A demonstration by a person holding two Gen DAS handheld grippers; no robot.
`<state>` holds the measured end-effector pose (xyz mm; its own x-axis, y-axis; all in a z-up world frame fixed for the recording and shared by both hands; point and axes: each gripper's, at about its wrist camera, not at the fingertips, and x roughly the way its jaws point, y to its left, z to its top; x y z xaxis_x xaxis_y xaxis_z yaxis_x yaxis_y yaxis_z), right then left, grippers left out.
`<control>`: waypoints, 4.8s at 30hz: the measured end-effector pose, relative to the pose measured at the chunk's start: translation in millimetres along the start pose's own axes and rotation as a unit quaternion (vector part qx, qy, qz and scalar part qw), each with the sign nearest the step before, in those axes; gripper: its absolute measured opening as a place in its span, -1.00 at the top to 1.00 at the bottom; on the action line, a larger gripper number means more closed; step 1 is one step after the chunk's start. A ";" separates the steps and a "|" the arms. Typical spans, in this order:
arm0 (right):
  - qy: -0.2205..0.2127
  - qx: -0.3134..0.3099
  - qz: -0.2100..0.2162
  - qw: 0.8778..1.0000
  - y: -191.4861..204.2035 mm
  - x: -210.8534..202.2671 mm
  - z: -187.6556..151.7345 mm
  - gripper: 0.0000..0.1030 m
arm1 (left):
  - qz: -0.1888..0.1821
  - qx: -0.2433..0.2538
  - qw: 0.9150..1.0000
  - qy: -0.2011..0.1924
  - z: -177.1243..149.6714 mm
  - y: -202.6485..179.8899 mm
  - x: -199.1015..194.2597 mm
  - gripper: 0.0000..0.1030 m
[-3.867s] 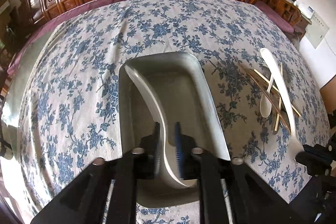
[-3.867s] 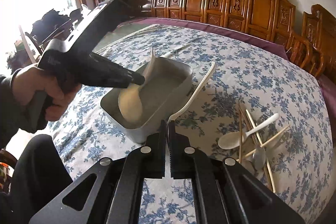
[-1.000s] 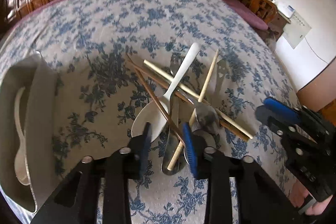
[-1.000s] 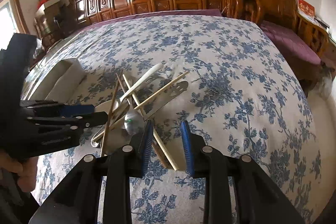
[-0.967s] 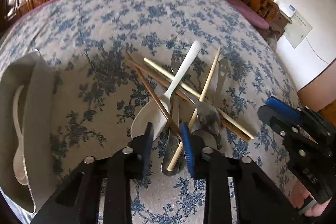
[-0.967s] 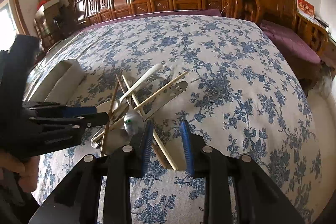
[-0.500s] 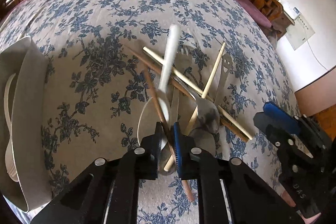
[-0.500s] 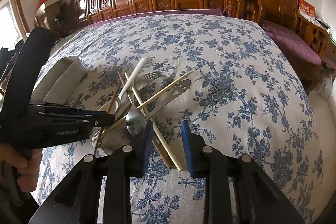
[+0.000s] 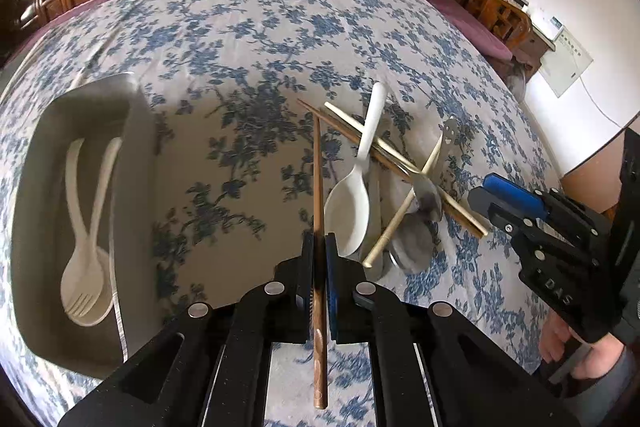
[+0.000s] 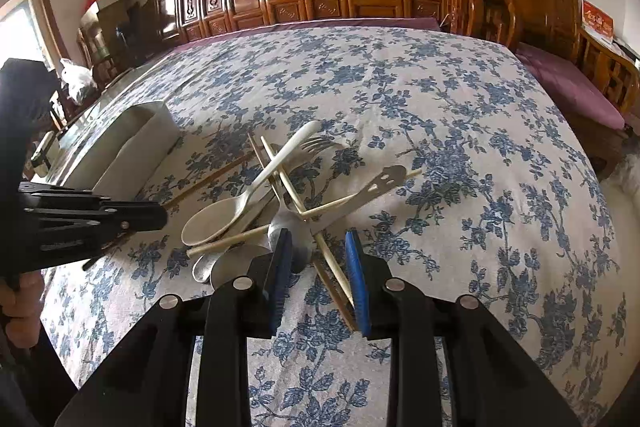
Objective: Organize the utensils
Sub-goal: 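Grasp a wooden chopstick from the pile with the left tool and lift it, then reach the open right tool into the utensil pile while the left tool holds the chopstick, then close the right tool on the metal spoon handle while the left tool holds the chopstick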
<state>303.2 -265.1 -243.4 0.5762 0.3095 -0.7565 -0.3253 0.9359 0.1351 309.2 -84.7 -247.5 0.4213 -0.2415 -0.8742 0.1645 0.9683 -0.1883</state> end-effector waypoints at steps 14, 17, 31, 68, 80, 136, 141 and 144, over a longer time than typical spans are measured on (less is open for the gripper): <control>0.011 -0.037 0.018 0.999 31.3 27.2 10.5 0.42 | 0.017 -0.004 0.999 -0.049 -14.0 16.7 -32.3 0.92; 0.020 -0.054 0.009 0.998 38.4 34.8 11.1 0.42 | 0.019 0.001 0.998 -0.052 -14.7 14.7 -33.8 0.92; 0.022 -0.103 -0.061 0.993 46.5 45.1 4.1 0.39 | 0.013 0.006 0.998 -0.061 -23.6 10.5 -37.8 0.92; 0.027 0.008 -0.061 0.998 -7.8 34.5 10.6 0.40 | -0.005 0.013 0.998 -0.062 -30.2 0.3 -40.3 0.92; 0.046 -0.005 -0.043 0.998 -7.2 35.2 7.6 0.40 | -0.007 0.009 0.998 -0.063 -32.3 1.2 -40.9 0.92; 0.096 -0.088 0.027 0.991 7.1 -2.2 44.9 0.99 | -0.032 0.007 0.995 -0.097 -33.7 10.9 -67.4 0.92; 0.112 -0.100 0.016 0.988 10.8 3.1 36.6 0.99 | -0.030 0.004 0.994 -0.101 -33.8 15.4 -74.8 0.92; 0.109 -0.105 0.005 0.988 10.2 4.2 34.1 0.98 | -0.030 0.005 0.994 -0.103 -34.8 16.8 -78.6 0.92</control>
<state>327.9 -248.5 -223.4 0.4046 0.2543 -0.8785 -0.4925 0.8699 0.0250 247.8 -47.2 -197.5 0.5840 -0.3070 -0.7515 0.2022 0.9516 -0.2317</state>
